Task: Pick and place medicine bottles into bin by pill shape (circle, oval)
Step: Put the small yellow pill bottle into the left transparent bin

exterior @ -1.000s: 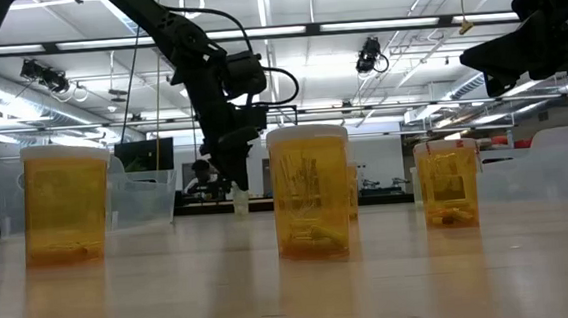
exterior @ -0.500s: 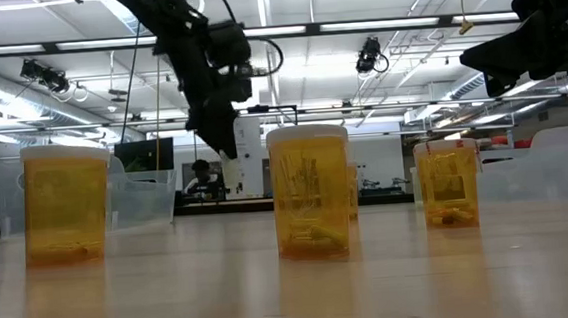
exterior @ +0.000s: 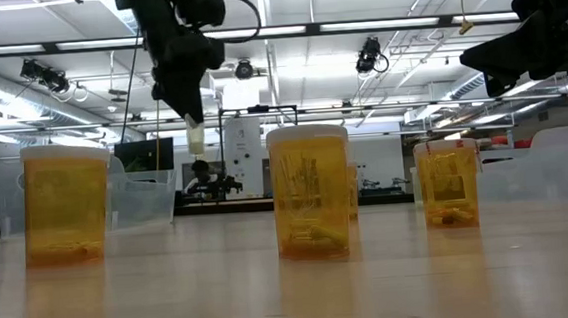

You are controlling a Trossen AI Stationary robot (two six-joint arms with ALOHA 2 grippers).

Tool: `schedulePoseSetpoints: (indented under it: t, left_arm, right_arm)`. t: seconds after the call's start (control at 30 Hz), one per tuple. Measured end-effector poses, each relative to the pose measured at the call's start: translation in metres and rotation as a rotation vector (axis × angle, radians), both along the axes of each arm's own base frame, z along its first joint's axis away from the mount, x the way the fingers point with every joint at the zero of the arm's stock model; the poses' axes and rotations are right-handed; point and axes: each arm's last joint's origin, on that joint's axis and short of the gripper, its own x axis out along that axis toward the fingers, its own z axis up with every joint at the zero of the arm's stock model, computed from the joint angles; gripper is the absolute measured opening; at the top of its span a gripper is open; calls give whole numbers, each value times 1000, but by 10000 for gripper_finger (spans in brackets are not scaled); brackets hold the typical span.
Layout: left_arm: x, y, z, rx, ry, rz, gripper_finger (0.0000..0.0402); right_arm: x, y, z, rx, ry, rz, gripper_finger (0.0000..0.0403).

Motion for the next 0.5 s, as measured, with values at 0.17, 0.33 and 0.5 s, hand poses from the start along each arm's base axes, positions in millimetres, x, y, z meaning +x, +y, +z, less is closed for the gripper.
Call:
schedulePoseSetpoints:
  t: [0.17,0.33,0.5]
  left_arm:
    - [-14,-14,1,-21,30,-5,147]
    - [-35,-24,-10,-24,47,21,140]
    - [-57,-30,-27,-27,9,79,134]
  right_arm:
    - [0,0,0,0,1,0,46]
    - [0,0,0,0,0,0,46]
    - [0,0,0,0,3,0,46]
